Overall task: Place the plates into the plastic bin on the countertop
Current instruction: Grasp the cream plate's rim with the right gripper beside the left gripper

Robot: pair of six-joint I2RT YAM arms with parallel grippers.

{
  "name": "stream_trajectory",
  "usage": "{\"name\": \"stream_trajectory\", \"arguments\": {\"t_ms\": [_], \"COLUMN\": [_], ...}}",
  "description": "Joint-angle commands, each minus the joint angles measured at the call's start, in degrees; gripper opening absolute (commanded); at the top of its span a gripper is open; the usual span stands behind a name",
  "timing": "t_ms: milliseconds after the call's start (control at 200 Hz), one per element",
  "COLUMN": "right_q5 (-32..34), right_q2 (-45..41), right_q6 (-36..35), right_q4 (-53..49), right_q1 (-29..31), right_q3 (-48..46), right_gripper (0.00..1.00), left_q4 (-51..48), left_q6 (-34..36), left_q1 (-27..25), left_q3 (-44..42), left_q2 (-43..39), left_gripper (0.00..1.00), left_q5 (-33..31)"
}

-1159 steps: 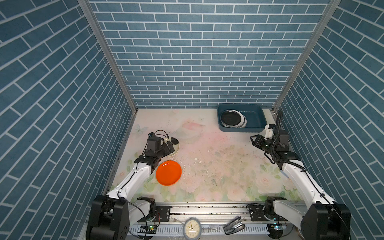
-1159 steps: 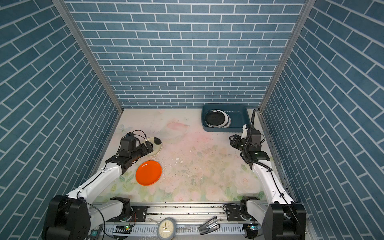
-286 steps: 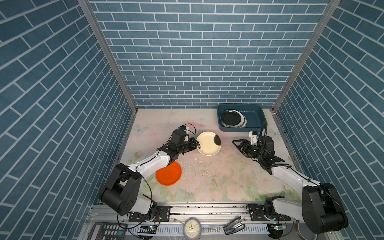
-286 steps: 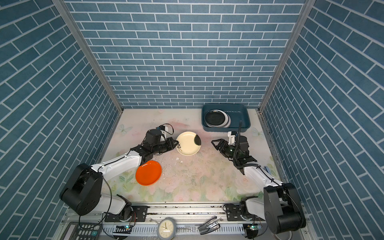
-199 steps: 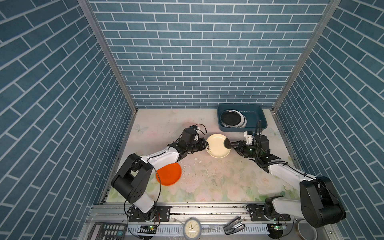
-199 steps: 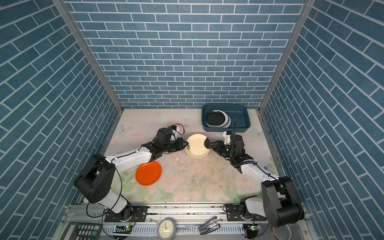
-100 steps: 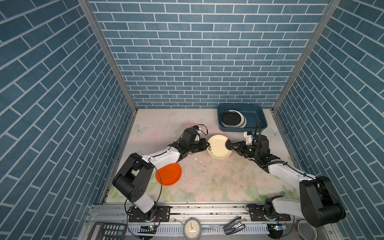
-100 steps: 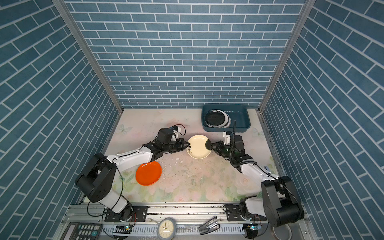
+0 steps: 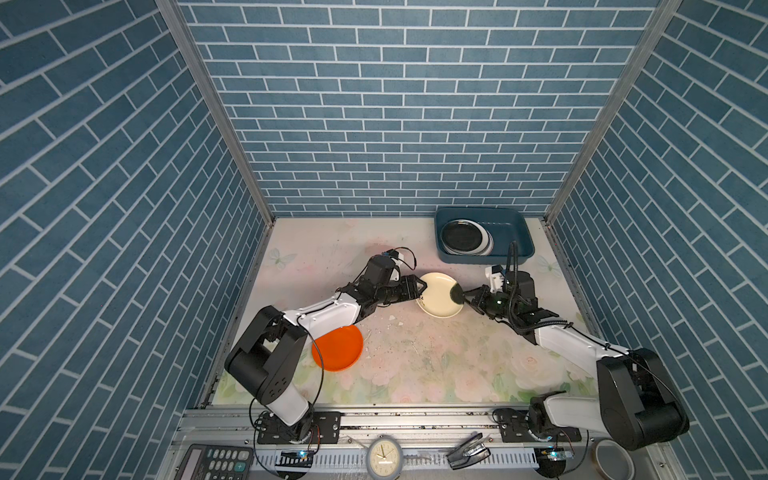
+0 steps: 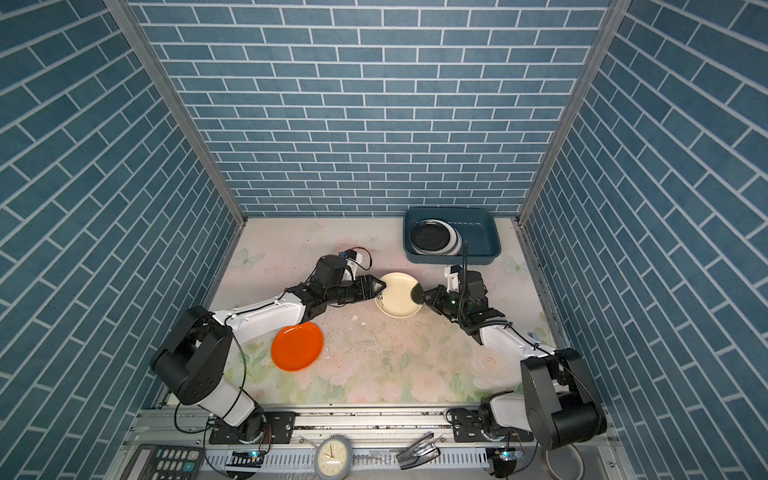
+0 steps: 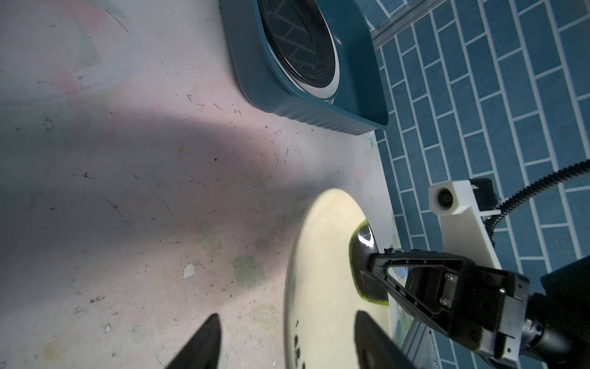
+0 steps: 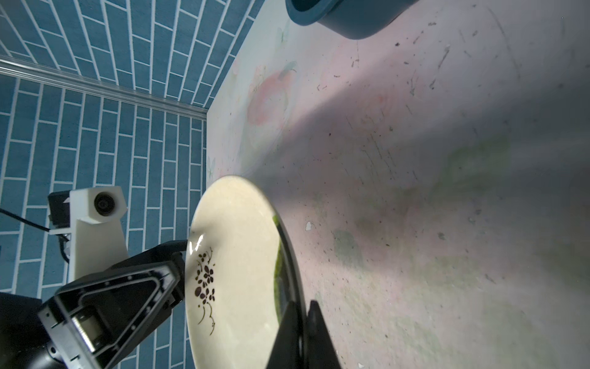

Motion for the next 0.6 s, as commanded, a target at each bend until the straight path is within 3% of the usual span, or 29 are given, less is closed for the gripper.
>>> {"name": "stream_trajectory", "arguments": {"t_ms": [0, 595], "right_q5": [1.1, 7.5], "right_q2": [-2.5, -7.6], "right_q6": [-0.3, -2.4], "right_q4": [-2.8, -13.4], "right_q1": [0.1, -3.4], "right_q3": [2.6, 3.1], "right_gripper": [0.00, 0.00], "left_q4": [-4.0, -6.8], "left_q6": [3.0, 6.1], "left_q1": [-0.1, 1.8], "left_q3": [1.7, -2.0], "left_q2": [-2.2, -9.9], "left_gripper": [0.99, 1.00], "left_q5": [-2.7, -9.6]}}
